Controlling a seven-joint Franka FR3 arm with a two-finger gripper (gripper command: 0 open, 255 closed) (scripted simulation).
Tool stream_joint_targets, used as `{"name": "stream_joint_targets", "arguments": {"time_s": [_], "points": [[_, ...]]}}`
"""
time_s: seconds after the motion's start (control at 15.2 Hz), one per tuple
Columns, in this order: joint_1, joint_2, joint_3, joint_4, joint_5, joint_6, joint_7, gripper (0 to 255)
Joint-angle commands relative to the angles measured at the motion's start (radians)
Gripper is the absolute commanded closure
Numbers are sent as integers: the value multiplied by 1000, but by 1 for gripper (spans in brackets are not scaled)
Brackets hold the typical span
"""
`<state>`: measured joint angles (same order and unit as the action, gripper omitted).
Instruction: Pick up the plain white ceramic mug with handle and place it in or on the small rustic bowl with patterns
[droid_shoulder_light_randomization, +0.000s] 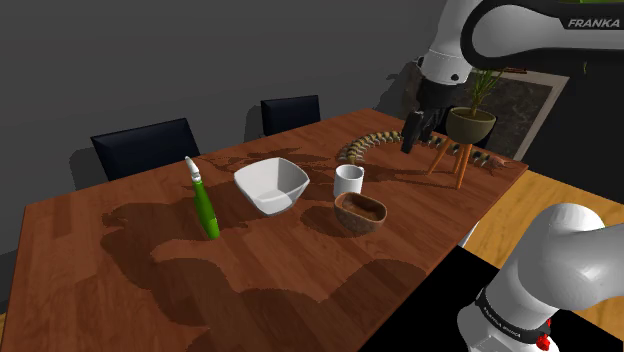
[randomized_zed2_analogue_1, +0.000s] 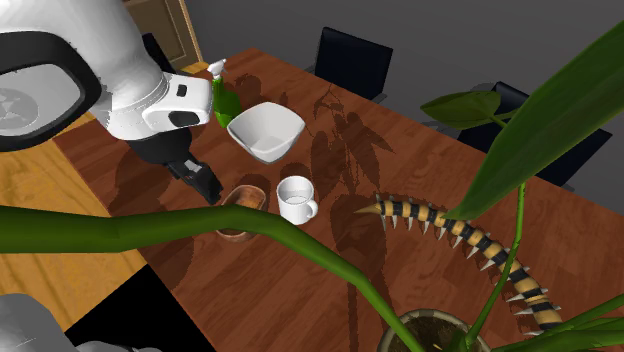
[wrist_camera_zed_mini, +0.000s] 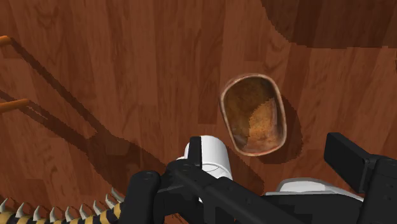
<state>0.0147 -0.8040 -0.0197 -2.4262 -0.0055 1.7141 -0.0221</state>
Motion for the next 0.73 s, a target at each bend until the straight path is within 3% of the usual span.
{"name": "stream_joint_targets", "arguments": {"time_s": [0.0, 0.66], "points": [[0, 0, 0, 0, 0, 0, 0, 0], [-8, 360, 26, 51, 10, 285, 74, 0]]}}
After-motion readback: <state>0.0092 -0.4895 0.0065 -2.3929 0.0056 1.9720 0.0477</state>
